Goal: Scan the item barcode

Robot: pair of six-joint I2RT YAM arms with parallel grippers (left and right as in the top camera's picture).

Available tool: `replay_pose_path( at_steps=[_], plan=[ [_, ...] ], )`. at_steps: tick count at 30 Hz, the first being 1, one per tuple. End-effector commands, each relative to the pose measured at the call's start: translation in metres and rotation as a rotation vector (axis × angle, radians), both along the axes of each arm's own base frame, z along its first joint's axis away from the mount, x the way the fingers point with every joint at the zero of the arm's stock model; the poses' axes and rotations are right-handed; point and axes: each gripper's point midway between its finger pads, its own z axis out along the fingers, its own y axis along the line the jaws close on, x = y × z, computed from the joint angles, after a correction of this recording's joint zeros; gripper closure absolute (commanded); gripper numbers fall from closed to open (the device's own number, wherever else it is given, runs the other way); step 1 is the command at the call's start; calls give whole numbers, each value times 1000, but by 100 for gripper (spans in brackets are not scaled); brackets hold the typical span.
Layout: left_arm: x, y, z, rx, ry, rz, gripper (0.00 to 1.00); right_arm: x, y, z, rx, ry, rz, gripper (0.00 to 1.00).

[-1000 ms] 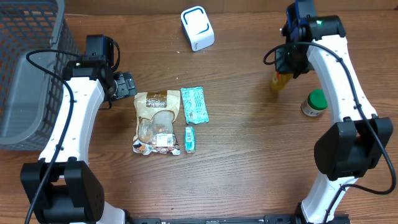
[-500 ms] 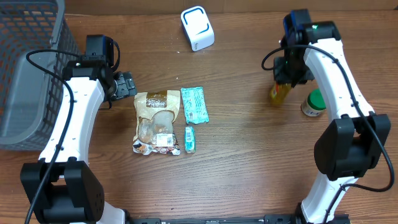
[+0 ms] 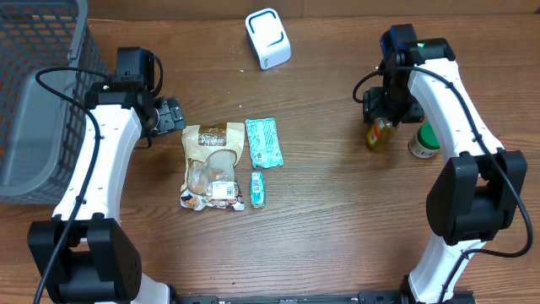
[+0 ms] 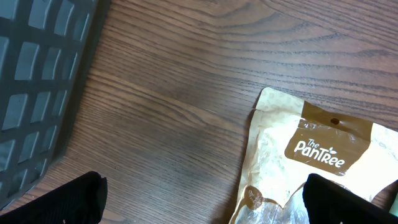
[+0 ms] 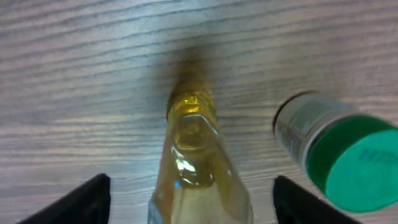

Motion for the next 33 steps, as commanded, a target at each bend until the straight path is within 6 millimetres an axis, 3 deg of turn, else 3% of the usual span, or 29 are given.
replay_pose_path(
  at_steps=[1, 8, 12, 13, 15, 20, 33],
  plan=[
    [5, 0, 7, 8, -20, -18, 0, 8, -5, 5, -20, -36, -9, 17],
    [5, 0, 7, 8, -20, -17, 1, 59, 3, 50, 14, -261, -15, 13],
    [5, 0, 7, 8, -20, -18, 0, 71, 36, 57, 168, -310, 32, 12],
    [5, 0, 7, 8, -20, -17, 1, 70, 44, 57, 207, -305, 43, 12],
    [5, 0, 7, 8, -20, -17, 0, 65, 63, 57, 288, -285, 70, 0],
    [5, 0, 7, 8, -20, -18, 0, 43, 95, 56, 395, -198, 88, 0],
    [5, 0, 7, 8, -20, -18, 0, 4, 150, 50, 395, -86, 172, 0]
  ],
)
